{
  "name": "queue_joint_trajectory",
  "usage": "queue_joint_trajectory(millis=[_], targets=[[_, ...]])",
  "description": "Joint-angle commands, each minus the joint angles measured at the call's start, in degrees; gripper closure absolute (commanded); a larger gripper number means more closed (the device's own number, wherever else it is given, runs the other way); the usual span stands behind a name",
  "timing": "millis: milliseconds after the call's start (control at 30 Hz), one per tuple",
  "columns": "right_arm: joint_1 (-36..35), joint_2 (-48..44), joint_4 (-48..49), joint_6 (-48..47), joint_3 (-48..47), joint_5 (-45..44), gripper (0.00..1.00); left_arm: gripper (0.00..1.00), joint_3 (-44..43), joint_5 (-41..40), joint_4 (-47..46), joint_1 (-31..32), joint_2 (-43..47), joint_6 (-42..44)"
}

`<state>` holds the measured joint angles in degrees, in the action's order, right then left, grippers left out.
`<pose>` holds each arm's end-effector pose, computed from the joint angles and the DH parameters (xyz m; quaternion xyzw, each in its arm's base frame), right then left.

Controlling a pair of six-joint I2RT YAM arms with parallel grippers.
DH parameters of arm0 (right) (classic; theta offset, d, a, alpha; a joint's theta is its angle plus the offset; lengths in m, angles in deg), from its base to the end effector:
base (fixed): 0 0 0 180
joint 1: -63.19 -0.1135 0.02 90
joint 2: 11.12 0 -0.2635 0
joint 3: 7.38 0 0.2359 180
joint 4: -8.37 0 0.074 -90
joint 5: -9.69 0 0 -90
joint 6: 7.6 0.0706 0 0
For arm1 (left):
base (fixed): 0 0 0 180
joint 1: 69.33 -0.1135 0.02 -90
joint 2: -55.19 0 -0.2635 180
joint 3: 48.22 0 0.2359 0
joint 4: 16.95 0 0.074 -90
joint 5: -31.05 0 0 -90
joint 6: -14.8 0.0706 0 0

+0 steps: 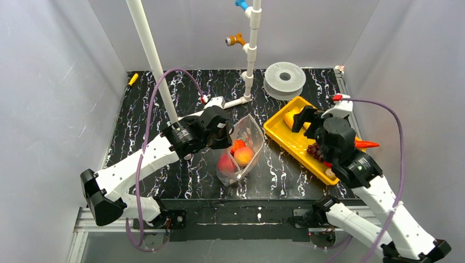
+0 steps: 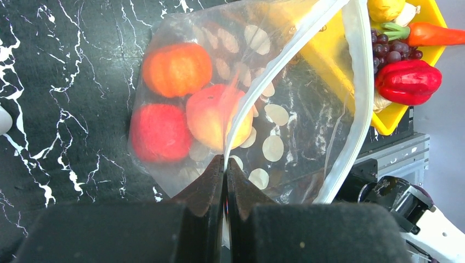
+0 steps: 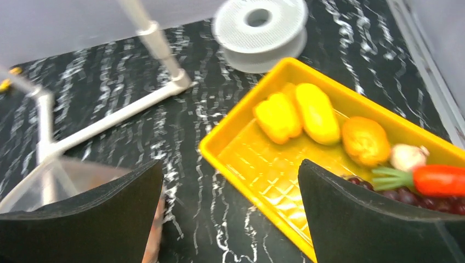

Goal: Place the food in the zip-top bag and seal the zipper
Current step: Pick up the fake vegetable from the bin.

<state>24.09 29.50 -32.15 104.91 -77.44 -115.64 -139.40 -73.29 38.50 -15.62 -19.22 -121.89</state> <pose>0.1457 0.0658 0.3757 0.0847 0.7558 0.1089 0.6401 0.1835 -0.2203 0.3464 0.0008 0.8960 -0.2581 0.3615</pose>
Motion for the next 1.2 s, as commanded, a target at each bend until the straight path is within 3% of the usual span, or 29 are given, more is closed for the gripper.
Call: queue_joint_trajectory(millis=[0,133,267,500,633,833,1167], targets=[[14.0,5.3,-1.6,6.0,0.8,10.4,0.02,1.0,0.5,0.0,0.4,-0.4,0.7,0.1],[23.1,15.5,0.2,6.8,-0.1,19.8,0.02,1.0,0.8,-0.4,0.5,-0.5,0.9,-0.2],[26.1,26.9,1.2,6.3,-4.2,26.4,0.02,1.0,1.4,-0.3,0.0,-0.5,1.0,-0.1],[26.3,45.9,2.4,1.4,-14.2,25.7,0.02,1.0,0.4,0.4,0.3,-0.5,0.5,0.0],[26.3,55.0,-2.5,-3.7,-21.8,23.7,0.04,1.0,0.7,0.2,0.5,-0.5,0.6,-0.1],[26.3,61.8,-6.1,-10.7,-25.8,17.7,0.07,1.0,0.3,0.7,0.2,-0.5,-0.3,-0.1],[26.1,65.2,-5.8,-12.8,-25.9,20.3,0.11,1.0,-1.2,0.3,1.6,-0.6,-0.8,0.6]])
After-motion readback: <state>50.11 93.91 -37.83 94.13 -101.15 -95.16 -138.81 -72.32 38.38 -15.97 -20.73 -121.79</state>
